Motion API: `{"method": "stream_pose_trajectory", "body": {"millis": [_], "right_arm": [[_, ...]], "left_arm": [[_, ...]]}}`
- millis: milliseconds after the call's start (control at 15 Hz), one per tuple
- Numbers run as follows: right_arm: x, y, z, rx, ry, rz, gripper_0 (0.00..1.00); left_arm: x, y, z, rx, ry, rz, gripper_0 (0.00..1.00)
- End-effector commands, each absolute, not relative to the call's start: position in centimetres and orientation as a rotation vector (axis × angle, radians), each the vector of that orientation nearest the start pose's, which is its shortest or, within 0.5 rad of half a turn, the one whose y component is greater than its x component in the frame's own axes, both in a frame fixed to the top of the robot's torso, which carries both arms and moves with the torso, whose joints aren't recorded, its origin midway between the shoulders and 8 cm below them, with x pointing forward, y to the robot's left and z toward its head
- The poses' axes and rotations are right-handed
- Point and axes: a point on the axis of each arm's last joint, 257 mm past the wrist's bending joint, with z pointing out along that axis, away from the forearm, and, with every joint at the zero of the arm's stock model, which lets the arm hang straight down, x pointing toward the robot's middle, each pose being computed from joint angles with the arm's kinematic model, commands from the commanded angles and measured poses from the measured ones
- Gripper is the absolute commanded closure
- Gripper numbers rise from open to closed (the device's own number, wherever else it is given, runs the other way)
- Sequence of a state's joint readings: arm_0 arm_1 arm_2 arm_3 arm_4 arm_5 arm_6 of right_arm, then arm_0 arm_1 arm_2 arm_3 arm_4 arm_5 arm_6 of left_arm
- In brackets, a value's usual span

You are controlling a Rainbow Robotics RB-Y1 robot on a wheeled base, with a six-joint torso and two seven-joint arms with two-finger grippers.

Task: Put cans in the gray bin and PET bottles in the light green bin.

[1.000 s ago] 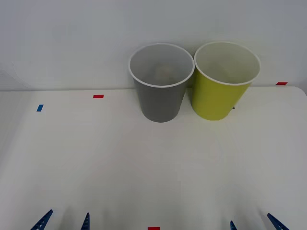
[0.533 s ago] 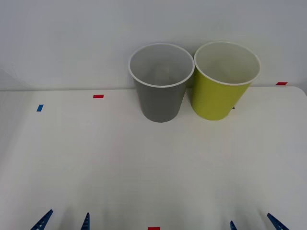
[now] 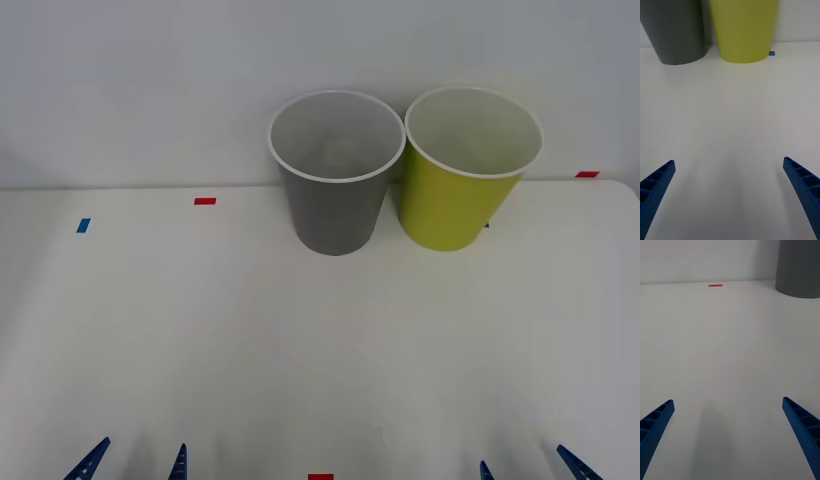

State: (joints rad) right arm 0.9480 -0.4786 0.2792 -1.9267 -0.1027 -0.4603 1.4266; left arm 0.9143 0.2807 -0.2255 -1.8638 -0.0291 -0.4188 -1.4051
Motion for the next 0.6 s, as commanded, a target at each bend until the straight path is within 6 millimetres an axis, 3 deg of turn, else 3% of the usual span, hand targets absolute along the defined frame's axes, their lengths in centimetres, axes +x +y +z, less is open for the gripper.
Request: {"method": "stream_pose_trajectory", "body": {"millis": [67, 600], "right_arm": [[22.33, -24.83, -32.02, -0.129, 1.780, 0.158, 0.00], [22.33, -24.83, -32.02, -0.129, 1.780, 0.158, 0.00]], "left_arm": [[24.06, 25.08, -33.88, 0.052, 1.785, -0.057, 0.00], [24.06, 25.08, -33.88, 0.052, 1.785, -0.057, 0.00]]}}
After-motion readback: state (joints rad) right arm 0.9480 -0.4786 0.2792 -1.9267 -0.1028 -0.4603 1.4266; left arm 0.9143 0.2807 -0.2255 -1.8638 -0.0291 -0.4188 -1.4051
